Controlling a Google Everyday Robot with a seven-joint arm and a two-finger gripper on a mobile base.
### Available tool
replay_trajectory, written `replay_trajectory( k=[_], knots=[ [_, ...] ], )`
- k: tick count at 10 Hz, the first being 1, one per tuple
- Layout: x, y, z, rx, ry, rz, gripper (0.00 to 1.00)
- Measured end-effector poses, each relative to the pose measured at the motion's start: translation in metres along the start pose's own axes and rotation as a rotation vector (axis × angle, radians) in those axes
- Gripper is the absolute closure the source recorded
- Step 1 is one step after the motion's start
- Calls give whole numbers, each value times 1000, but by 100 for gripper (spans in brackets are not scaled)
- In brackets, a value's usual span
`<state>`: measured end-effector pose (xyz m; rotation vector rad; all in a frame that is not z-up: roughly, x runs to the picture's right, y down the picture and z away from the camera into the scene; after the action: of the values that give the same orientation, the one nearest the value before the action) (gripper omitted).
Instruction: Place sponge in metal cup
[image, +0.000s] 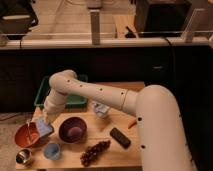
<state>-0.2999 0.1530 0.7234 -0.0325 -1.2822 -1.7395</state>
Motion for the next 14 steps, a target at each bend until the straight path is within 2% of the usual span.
replay_trajectory(
  k=[2, 4, 9, 14],
  knots=[
    [2, -19, 12, 35, -20, -49, 100],
    [1, -41, 25, 70, -57, -103, 100],
    [-7, -75, 45, 139, -157, -200, 100],
    [-16, -89, 65, 160, -232, -245, 100]
  ],
)
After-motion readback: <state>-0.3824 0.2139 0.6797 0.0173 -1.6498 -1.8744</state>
